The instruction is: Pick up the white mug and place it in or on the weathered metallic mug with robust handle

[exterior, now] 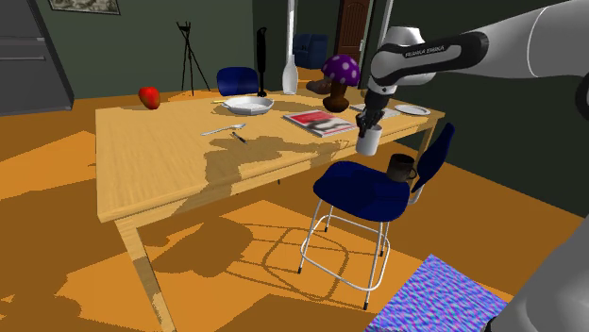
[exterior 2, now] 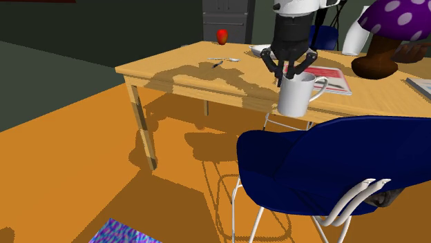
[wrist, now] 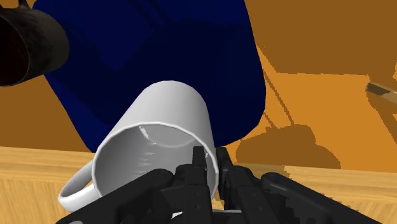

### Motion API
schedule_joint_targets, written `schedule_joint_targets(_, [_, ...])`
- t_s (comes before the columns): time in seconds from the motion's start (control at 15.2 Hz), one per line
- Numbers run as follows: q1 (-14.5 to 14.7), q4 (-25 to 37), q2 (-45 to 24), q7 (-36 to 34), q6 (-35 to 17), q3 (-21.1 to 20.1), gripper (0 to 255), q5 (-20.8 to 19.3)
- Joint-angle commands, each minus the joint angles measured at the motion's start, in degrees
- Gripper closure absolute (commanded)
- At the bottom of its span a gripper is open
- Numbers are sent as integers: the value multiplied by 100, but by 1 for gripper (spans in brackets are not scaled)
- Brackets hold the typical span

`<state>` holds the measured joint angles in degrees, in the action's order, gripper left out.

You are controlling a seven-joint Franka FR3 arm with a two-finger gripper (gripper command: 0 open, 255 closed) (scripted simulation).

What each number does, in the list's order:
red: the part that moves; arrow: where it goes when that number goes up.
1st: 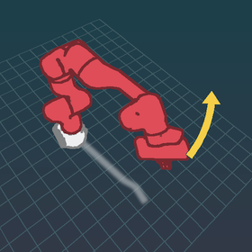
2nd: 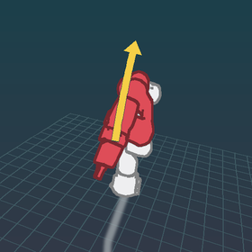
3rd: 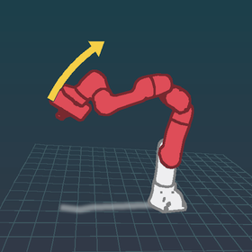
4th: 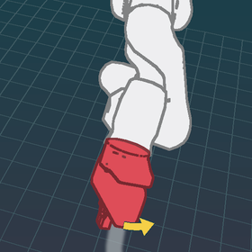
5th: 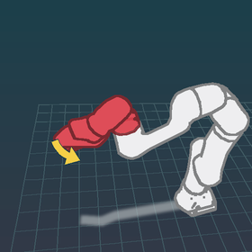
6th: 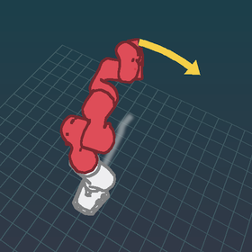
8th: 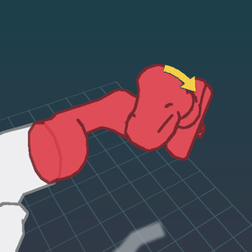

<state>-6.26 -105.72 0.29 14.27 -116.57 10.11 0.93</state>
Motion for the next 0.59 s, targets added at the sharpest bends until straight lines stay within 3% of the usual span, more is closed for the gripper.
schedule_joint_targets(0.0, [-139, 116, -74, 311, 49, 141, 255, 74])
schedule_joint_targets(0.53, [-710, 812, -515, 1472, 374, 648, 255, 428])
